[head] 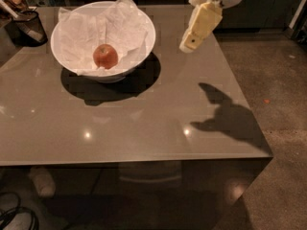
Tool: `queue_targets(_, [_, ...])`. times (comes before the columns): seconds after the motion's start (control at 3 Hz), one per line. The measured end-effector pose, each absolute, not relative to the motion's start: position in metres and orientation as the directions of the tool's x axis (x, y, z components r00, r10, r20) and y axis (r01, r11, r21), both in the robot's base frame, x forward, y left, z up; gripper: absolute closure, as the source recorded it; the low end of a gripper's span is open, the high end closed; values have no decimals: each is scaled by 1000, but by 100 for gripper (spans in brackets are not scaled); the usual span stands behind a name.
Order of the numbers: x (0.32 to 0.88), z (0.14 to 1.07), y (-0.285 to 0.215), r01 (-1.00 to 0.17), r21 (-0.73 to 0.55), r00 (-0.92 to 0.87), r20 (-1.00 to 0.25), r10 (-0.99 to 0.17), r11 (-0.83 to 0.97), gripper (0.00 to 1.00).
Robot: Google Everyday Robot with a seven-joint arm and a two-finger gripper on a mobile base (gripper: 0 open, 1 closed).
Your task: Pick apple from white bowl
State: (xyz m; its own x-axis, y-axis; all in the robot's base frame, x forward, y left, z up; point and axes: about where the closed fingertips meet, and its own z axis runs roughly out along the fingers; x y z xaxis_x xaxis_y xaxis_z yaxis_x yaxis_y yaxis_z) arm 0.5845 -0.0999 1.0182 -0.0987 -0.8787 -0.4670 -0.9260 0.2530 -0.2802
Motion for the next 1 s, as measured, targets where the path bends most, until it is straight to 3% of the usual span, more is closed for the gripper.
queue_targets(0.33, [585,1019,-99,-926,-281,-97,-468,-878,252,1])
queue_targets(1.0, [603,1027,-73,-916,-301,-59,-556,-829,267,0])
